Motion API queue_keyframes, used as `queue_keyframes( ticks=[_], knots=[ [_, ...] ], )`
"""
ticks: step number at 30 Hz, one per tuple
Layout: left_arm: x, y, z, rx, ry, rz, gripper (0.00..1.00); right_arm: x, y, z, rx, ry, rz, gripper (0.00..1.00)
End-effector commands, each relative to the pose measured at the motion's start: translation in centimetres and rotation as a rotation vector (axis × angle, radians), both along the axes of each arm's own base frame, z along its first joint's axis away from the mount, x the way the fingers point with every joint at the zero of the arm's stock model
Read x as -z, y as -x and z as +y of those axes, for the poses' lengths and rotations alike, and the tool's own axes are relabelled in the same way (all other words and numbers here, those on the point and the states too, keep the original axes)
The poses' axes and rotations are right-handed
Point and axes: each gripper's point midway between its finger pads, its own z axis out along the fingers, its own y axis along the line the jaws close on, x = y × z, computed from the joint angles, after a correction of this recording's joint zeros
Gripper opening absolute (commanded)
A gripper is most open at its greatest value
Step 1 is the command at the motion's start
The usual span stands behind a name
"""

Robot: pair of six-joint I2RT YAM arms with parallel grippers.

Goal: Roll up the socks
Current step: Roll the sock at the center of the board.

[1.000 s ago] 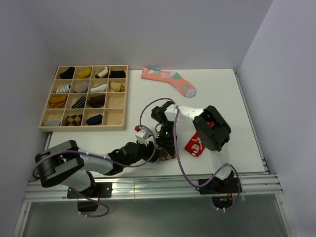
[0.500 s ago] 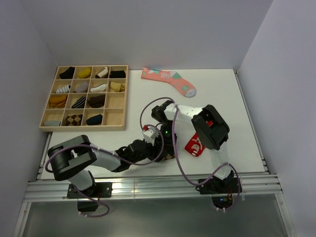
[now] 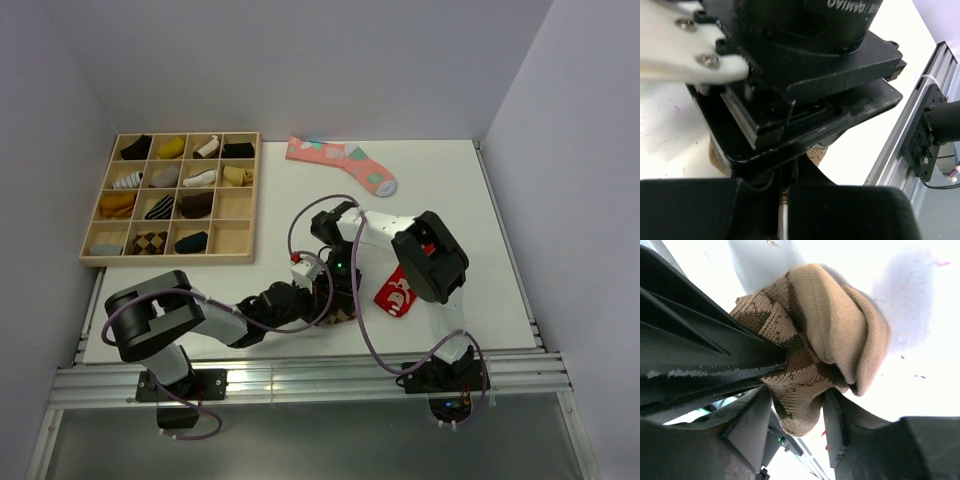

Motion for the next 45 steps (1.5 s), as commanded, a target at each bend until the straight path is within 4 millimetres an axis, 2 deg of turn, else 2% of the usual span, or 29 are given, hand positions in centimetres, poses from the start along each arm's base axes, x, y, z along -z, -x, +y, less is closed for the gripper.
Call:
queue_keyframes(
  ticks=[1,5,11,21,22,23,25,26,32,34,37,45],
  knots=[
    [3.8,1.1,1.2,0.024,-0.119,0.071,0.00,0.2,-3.4,3.3,0.035,-0.166,-0.162,0.52],
    [4.4,1.1,1.7,0.013,-0.128,0.087,0.00,-1.9,-4.5,2.9,0.100,-0.217,-0.211,0.57],
    [5.1,1.1,2.4,0.003,-0.119,0.121,0.00,-5.4,-6.3,1.0,0.191,-0.319,-0.257,0.62],
    [6.2,1.1,2.5,0.006,-0.114,0.216,0.00,-7.6,-7.3,-2.1,0.236,-0.429,-0.423,0.60],
    [6.4,1.0,2.7,0.007,-0.113,0.233,0.00,-7.8,-7.7,-2.1,0.225,-0.452,-0.467,0.59],
    [6.4,1.0,2.6,0.012,-0.110,0.245,0.00,-8.1,-7.1,-2.5,0.202,-0.469,-0.508,0.59],
    [6.8,0.6,2.8,0.011,-0.123,0.269,0.00,-8.5,-7.1,-3.0,0.168,-0.507,-0.607,0.61],
    [7.3,0.8,3.1,0.014,-0.146,0.292,0.00,-8.6,-7.1,-3.2,0.149,-0.511,-0.641,0.61],
    [7.6,1.0,2.5,0.078,-0.165,0.382,0.00,-8.5,-6.0,-4.2,-0.001,-0.581,-0.827,0.63],
    [7.9,0.8,2.8,0.077,-0.181,0.417,0.00,-8.8,-5.2,-4.1,-0.065,-0.615,-0.853,0.64],
    [8.1,0.6,3.0,0.096,-0.182,0.477,0.00,-7.8,-3.9,-4.0,-0.125,-0.626,-0.869,0.65],
    [8.1,0.0,3.3,0.122,-0.208,0.553,0.00,-6.2,-2.7,-2.6,-0.257,-0.618,-0.959,0.68]
  ],
)
